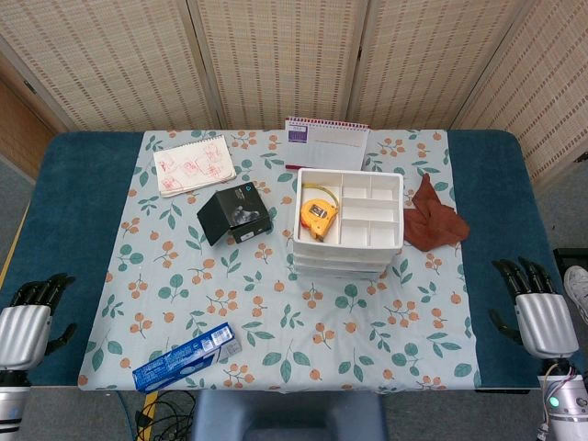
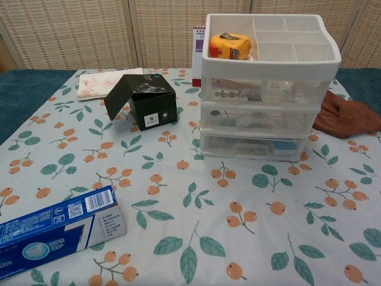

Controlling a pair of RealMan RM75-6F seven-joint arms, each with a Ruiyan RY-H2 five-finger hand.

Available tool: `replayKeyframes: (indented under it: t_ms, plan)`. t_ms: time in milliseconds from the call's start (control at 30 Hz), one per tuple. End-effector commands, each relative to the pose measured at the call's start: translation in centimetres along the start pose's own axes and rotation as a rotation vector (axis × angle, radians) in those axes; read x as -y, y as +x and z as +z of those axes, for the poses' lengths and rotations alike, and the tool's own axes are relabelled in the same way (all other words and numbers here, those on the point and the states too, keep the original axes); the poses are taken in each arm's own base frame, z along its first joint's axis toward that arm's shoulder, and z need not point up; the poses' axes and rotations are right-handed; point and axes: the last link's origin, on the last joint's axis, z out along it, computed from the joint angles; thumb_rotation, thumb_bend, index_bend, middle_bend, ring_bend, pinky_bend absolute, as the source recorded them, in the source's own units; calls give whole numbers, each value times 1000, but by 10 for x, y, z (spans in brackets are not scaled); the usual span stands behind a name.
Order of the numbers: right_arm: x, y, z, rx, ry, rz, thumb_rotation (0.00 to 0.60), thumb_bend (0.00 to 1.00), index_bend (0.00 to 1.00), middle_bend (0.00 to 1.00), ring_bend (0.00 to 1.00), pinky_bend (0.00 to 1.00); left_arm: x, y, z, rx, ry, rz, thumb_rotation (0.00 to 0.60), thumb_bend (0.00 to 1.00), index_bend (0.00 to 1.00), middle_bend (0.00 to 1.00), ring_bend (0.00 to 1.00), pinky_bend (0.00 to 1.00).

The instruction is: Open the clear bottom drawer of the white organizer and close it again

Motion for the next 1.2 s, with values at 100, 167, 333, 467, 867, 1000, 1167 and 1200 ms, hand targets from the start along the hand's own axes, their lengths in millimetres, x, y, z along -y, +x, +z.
replayKeyframes:
  t_ms: [100,167,333,467,867,1000,1167,1200]
  plan:
    - [0,-1,0,4,-1,2,600,329,122,149,115,104,0,0,1,-2,-4,0,600,244,194,190,213,179]
    - [0,-1,0,3,2,3,600,329,122,150,115,105,-1,1,1,-6,-8,-3,600,244,194,190,213,179]
    - [1,-1,2,-2,11,4,600,329,122,154,118,104,-1,2,1,-13,-7,-14,600,244,194,190,213,179]
    - [8,-2,5,-6,36,7,600,329,122,185,133,139,-2,2,2,-19,-13,-19,600,244,194,190,213,179]
    - [61,-30,22,155,162,249,600,373,122,511,599,758,-4,2,3,-24,-27,-25,600,244,196,190,213,179]
    - [86,-44,31,273,202,392,600,431,122,614,732,877,-4,1,3,-19,-31,-27,600,244,197,191,213,179]
    - [108,-59,38,394,209,530,600,501,122,696,827,956,-4,0,3,-18,-29,-30,600,244,197,191,213,179]
    - [113,-63,40,427,208,560,600,510,122,708,841,969,-3,0,3,-18,-28,-30,600,245,197,191,213,179]
